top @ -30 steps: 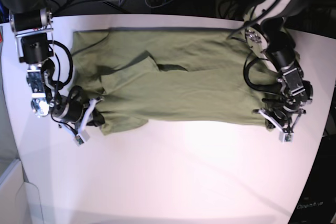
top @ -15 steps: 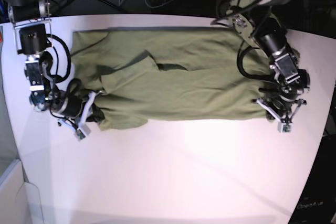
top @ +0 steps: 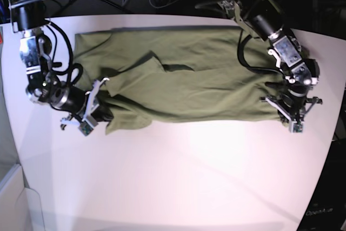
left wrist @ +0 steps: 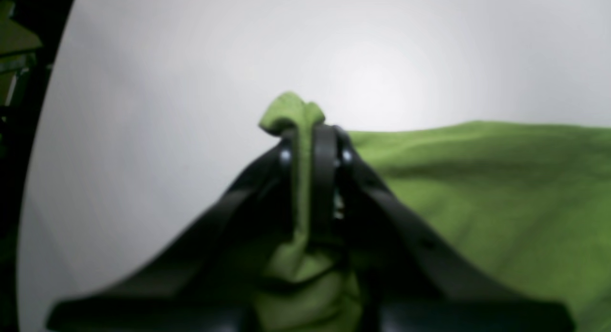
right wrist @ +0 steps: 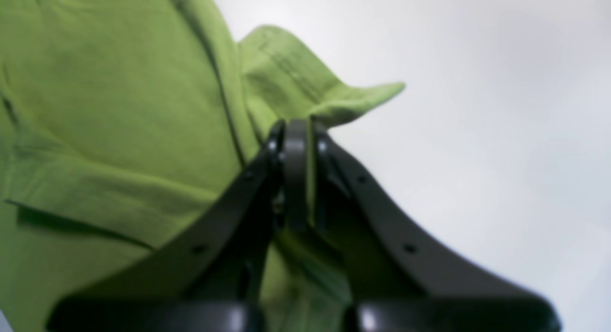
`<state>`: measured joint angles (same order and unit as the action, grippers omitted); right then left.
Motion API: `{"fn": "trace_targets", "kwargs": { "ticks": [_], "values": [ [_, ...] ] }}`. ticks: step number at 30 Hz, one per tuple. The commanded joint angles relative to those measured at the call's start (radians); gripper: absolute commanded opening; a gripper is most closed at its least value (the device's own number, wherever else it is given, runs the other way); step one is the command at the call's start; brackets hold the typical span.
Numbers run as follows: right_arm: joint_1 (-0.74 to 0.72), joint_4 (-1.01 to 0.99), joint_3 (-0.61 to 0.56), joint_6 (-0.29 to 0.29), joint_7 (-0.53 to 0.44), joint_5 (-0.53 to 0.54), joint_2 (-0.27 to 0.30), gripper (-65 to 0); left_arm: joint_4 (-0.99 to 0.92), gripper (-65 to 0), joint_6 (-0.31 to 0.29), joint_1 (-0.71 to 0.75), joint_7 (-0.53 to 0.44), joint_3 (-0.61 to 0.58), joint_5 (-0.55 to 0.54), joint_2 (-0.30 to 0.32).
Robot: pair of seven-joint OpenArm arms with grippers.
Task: Fold the T-shirt properly
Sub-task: 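Lift the hem with both grippers and fold it over toward the collar edge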
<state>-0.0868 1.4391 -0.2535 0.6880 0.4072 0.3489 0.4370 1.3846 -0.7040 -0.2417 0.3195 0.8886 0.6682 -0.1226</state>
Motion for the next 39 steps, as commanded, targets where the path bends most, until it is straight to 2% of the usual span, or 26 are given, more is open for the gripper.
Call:
{"fn": "trace_targets", "kwargs": {
  "ticks": [1,6,15,20,24,32,39],
  "values": [
    [0.012,0.039,0.029,0.002,-0.021,0.014,0.019,-64.1,0.037,-62.4,0.006,-0.003,-0.023,0.001,-0.012,0.008],
    [0.123,0.190,0.095,0.002,-0.021,0.014,0.046,-64.1,0.091,-62.4,0.006,0.021,-0.023,0.034,-0.012,0.008],
    [0.324,0.401,0.196,0.006,-0.026,0.014,0.049,-64.1,0.131,-62.5,0.006,0.051,-0.023,0.106,-0.012,0.004],
    [0.414,0.467,0.213,0.006,-0.032,0.014,0.049,-64.1,0.197,-62.5,0.006,0.098,-0.030,0.106,-0.012,-0.033],
    [0.450,0.472,0.213,0.006,-0.034,0.014,0.044,-64.1,0.256,-62.5,0.006,0.135,-0.030,0.106,-0.015,-0.034],
    [0.536,0.472,0.211,0.006,-0.110,0.016,0.043,-64.1,0.376,-62.6,0.006,0.282,-0.023,0.108,-0.155,-0.034],
    [0.569,0.466,0.210,0.006,-0.132,0.016,0.036,-64.3,0.378,-62.6,0.006,0.405,-0.032,0.108,-0.264,-0.034]
  ]
}}
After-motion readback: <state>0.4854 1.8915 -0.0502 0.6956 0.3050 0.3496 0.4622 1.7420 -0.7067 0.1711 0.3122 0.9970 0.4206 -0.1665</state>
